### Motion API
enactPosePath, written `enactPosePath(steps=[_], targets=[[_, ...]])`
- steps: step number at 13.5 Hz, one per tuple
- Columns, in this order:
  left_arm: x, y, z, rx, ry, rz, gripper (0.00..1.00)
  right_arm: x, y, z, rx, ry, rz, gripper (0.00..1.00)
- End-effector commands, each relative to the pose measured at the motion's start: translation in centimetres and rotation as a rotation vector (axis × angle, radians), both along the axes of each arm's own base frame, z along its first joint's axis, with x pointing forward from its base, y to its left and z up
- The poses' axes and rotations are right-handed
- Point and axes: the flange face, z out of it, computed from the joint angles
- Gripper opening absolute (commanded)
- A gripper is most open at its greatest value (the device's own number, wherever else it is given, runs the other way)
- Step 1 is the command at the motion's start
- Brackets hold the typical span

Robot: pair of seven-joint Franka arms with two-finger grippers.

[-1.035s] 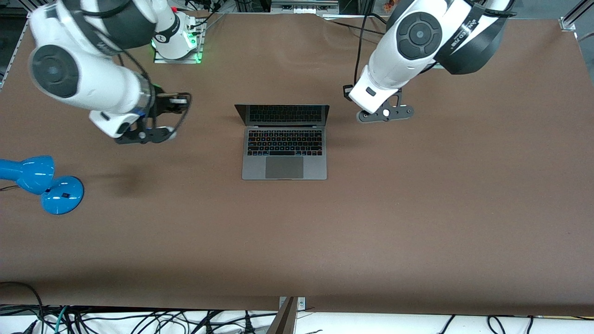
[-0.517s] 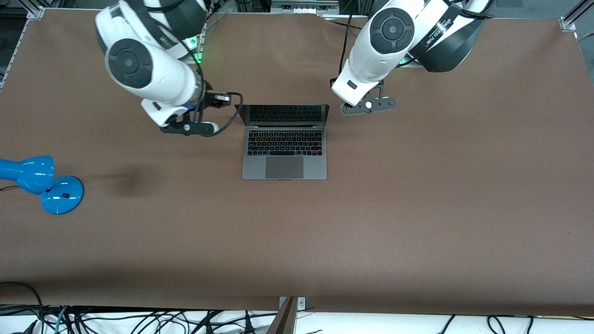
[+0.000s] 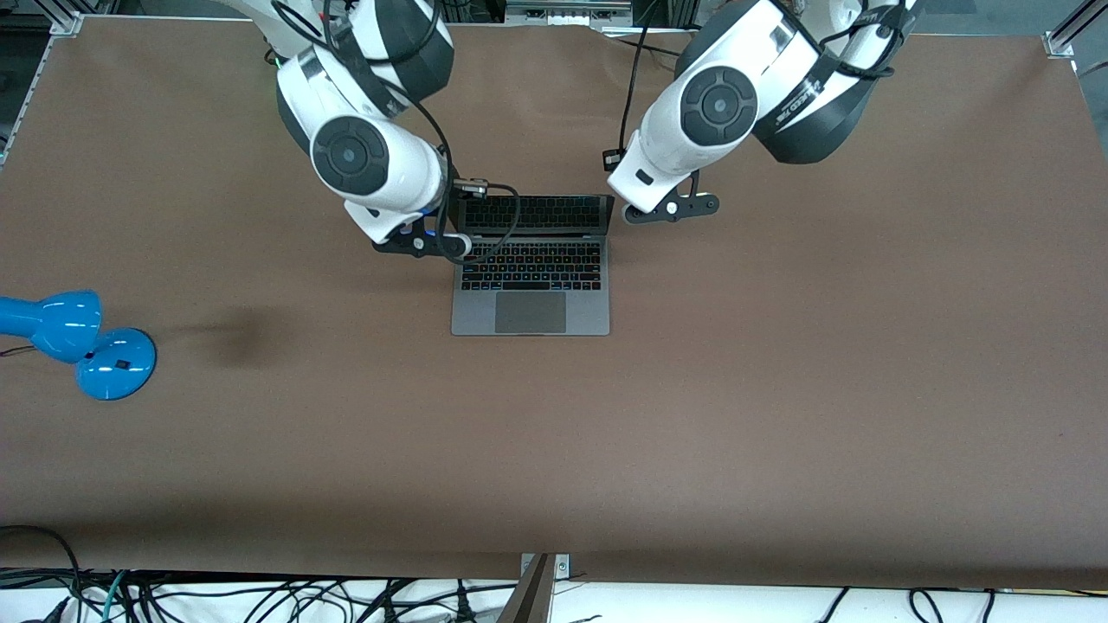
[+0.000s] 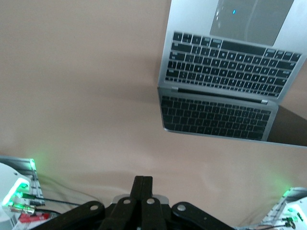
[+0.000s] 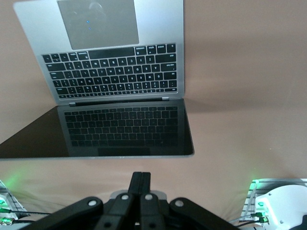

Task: Close laptop with both arms from behind
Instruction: 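Lower both grippers behind the laptop screen's back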

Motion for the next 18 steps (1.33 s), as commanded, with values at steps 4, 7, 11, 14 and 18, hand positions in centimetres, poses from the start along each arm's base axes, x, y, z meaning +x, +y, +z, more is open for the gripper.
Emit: enactPosePath(steps=[4,7,11,14,18], targets=[[-0.5,-2.3,-3.0,-0.028,0.091,0.055,0.00,-0.3,1.3,-4.5,-0.016,0.079,0.017,0.00],[-0.1,-3.0,-4.8,-0.046,0.089,0.062,0.00,-0.7,1.2,-5.3,-0.029,0.115,0.036,0.00],[0.0,-3.8,-6.8,-0.044,0.097,0.084,0.00,-1.3,0.9,-5.6,-0.038,0.158,0.073,0.00],[0.0,-3.8,-8.5,-0.042,0.093,0.093,0.00,-1.5,0.6,-6.9,-0.049,0.181,0.077,0.00],[0.7,-4.1,-10.1,-0.042,0.067,0.093,0.00,-1.6,0.8,-8.0,-0.059,0.199,0.079,0.00]])
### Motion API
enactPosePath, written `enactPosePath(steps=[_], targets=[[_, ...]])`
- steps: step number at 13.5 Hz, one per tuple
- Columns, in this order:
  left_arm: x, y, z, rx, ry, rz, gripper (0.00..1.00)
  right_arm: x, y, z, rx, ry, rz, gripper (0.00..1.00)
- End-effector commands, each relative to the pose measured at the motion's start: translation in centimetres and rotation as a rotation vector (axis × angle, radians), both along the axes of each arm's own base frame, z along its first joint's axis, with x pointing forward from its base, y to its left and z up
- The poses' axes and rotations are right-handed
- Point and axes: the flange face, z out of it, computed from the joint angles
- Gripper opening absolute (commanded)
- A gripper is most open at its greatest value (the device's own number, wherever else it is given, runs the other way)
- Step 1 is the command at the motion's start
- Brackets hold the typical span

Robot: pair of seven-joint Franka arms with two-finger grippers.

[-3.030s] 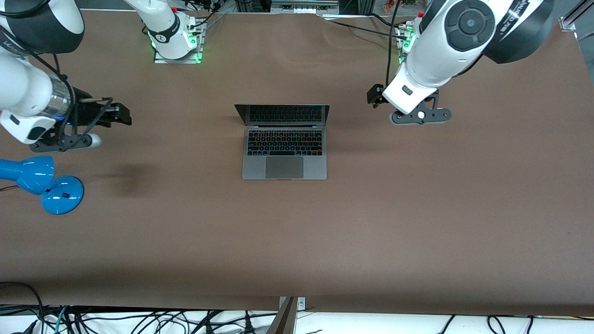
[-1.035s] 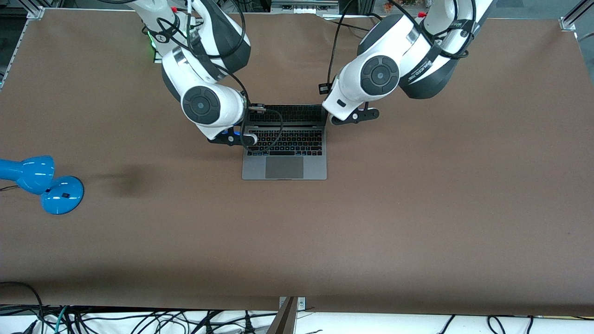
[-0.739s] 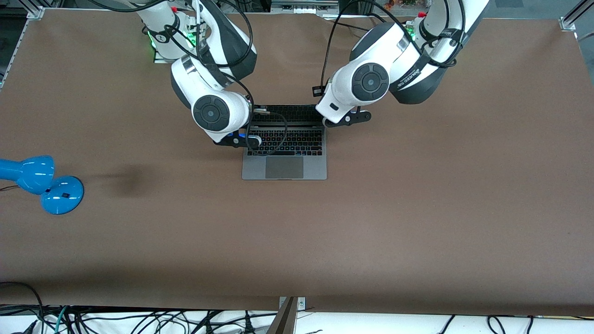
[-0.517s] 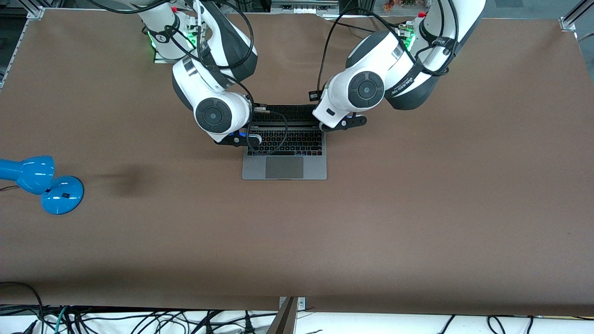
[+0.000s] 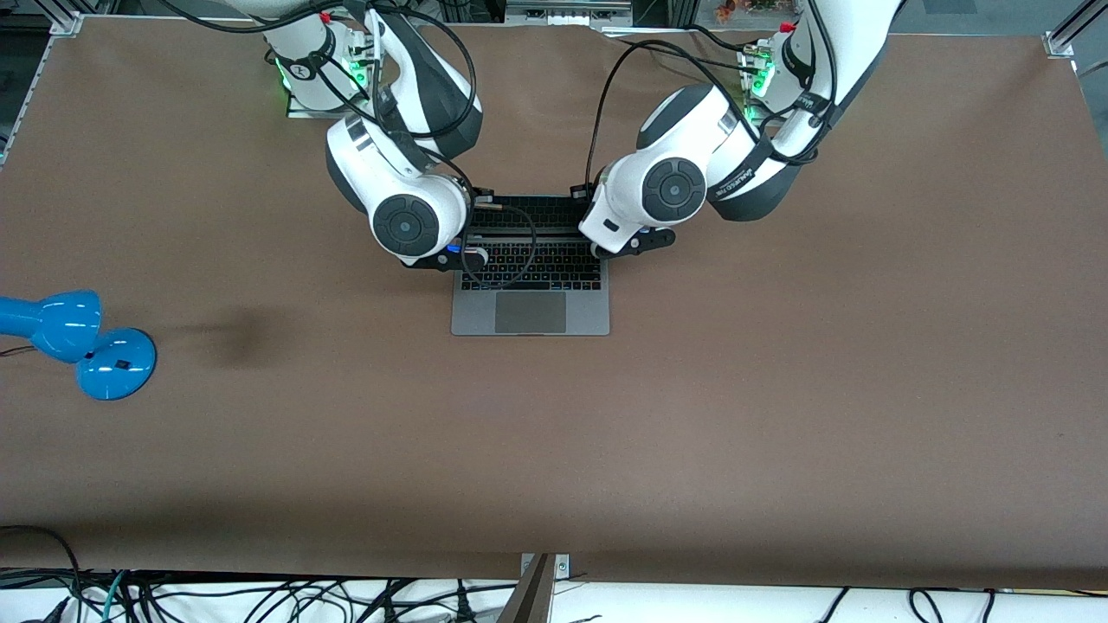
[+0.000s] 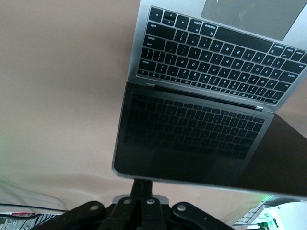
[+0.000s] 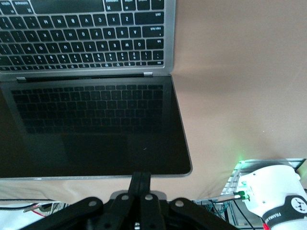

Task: Close laptop with both arms from behind
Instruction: 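Lower both grippers behind the laptop screen's back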

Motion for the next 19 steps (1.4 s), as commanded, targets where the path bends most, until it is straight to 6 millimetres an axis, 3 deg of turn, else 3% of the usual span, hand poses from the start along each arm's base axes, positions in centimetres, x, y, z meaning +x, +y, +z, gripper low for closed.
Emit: enactPosePath(steps=[1,4,8,19], targets=[[0.2,-0.5,-0.9,0.006,-0.021,0.003,0.00,-0.2,0.2,-0.8,0.008,0.021,0.008,0.00],[0.3,-0.5,-1.4,0.019,-0.033,-0.010,0.00,0.0,0.0,-0.7,0.010,0.016,0.006,0.00],[0.8,-0.4,-1.3,0.011,-0.042,-0.004,0.00,-0.2,-0.3,1.0,0.012,0.032,0.024,0.00],[1.5,-0.2,-2.3,0.017,-0.075,-0.017,0.00,-0.2,-0.1,-1.1,-0.003,0.043,0.023,0.00]])
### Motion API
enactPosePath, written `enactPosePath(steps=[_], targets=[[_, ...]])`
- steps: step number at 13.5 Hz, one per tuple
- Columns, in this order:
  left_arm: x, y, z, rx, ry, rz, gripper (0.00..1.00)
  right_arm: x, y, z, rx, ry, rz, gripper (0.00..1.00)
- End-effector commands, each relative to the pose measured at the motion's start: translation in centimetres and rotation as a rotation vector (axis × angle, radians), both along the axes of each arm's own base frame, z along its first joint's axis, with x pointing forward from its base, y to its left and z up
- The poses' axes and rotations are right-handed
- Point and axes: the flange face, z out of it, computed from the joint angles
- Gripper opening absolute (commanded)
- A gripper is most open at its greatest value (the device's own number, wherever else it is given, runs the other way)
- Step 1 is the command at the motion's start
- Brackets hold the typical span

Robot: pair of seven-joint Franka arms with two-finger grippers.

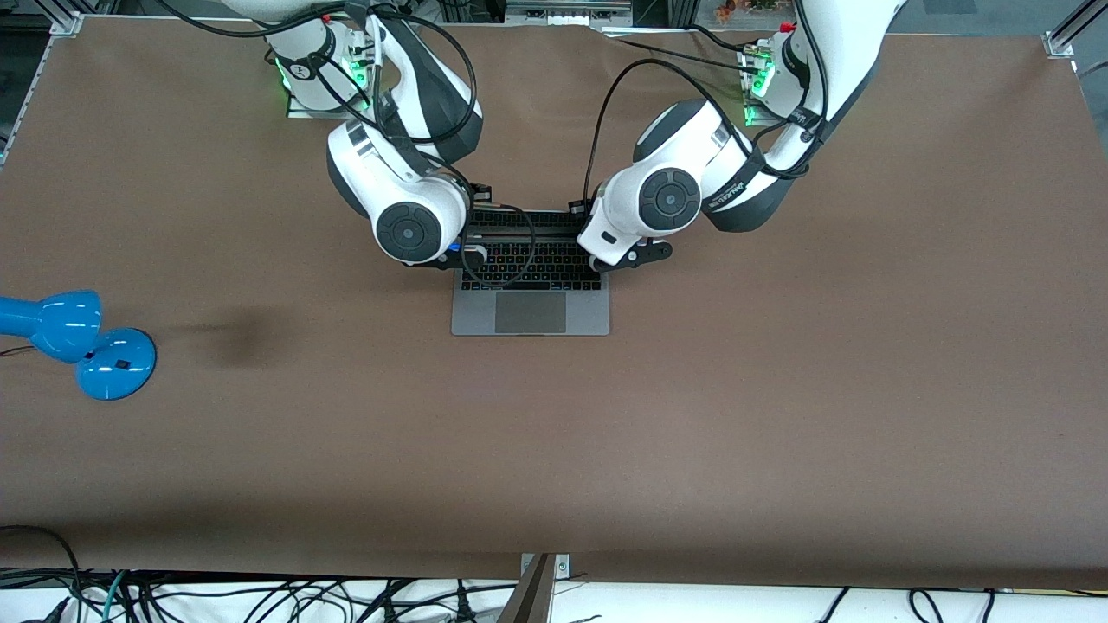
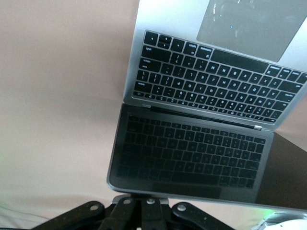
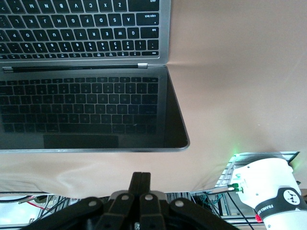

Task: Close laptop with both arms from behind
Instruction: 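Lower both grippers behind the laptop screen's back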

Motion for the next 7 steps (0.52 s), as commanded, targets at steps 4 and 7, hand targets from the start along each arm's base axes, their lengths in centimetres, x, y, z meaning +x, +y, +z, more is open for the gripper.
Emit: enactPosePath(steps=[4,7], targets=[[0.6,-0.2,-0.7,0.005,-0.018,-0.010,0.00,0.8,0.0,-1.0,0.015,-0.026,-0.007,0.00],[0.6,-0.2,-0.7,0.005,-0.020,-0.009,0.00,1.4,-0.4,-1.5,0.008,-0.053,0.018,0.00]])
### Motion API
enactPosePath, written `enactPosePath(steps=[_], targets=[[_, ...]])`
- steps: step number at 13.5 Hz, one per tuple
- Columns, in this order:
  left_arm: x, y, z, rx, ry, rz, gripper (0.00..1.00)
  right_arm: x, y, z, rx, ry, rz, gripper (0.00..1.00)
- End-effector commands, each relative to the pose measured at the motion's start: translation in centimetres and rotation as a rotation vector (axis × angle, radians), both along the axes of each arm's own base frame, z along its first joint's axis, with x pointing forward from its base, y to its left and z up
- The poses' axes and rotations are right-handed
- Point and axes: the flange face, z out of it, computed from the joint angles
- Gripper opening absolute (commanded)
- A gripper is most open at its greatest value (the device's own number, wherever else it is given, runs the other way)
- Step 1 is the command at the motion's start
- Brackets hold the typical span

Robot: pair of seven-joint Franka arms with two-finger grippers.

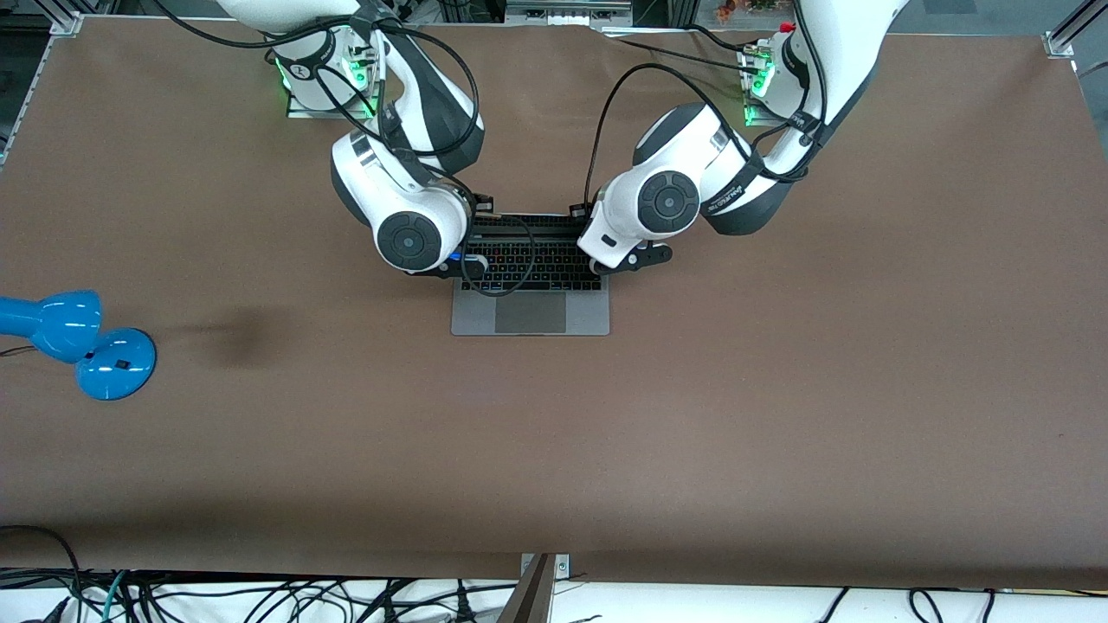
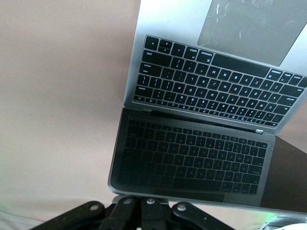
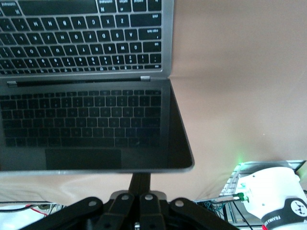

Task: Close laptop with both arms from behind
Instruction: 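Lower both grippers behind the laptop screen's back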

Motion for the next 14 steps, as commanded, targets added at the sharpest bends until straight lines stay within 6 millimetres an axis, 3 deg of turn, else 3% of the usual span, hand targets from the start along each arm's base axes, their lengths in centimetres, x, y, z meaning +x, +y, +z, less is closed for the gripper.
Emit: enactPosePath(steps=[1,9,14], targets=[[0.4,-0.2,-0.6,0.005,-0.014,-0.010,0.00,0.7,-0.4,0.0,-0.002,-0.041,0.047,0.00],[0.5,-0.3,-0.9,0.000,-0.016,-0.005,0.00,2.1,-0.6,-0.4,0.029,-0.100,0.033,0.00],[0.9,-0.2,-2.4,0.021,-0.029,-0.013,0.00,3.6,-2.1,-0.6,0.067,-0.131,0.063,0.00]])
